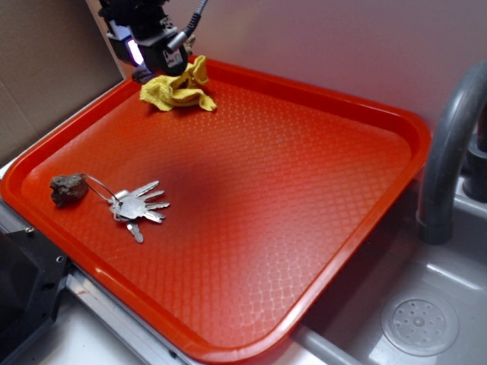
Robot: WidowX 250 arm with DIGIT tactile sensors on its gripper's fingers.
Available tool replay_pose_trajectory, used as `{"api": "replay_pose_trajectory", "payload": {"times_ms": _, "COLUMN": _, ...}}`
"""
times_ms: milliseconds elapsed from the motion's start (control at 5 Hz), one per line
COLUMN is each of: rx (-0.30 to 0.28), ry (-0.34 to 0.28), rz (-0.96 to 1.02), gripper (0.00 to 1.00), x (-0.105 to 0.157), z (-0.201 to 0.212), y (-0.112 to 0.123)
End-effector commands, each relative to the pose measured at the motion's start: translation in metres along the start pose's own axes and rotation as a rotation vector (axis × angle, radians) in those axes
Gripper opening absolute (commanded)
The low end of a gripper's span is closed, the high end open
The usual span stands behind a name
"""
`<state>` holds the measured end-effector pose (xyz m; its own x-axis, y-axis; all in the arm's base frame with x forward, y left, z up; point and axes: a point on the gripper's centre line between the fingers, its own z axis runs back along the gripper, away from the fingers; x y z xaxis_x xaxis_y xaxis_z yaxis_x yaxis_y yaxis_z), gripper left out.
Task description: Grab the wood chip.
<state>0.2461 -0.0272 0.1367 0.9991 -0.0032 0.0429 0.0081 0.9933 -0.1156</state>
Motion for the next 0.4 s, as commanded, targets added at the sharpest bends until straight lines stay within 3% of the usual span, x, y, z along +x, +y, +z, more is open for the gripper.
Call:
{"api": "replay_pose_trajectory", "payload": {"times_ms": 0, "rx": -0.001, "ry": -0.039, "rz": -0.006, "gripper": 0.00, "x": 0.0102, "z": 0.0114, "y": -0.0073}}
{"api": "replay_pose_trajectory", "payload": {"times_ms": 200, "rx": -0.003, "ry": -0.037, "rz": -0.005, "gripper": 0.00, "x": 0.0107, "z": 0.0111, "y": -0.0066}}
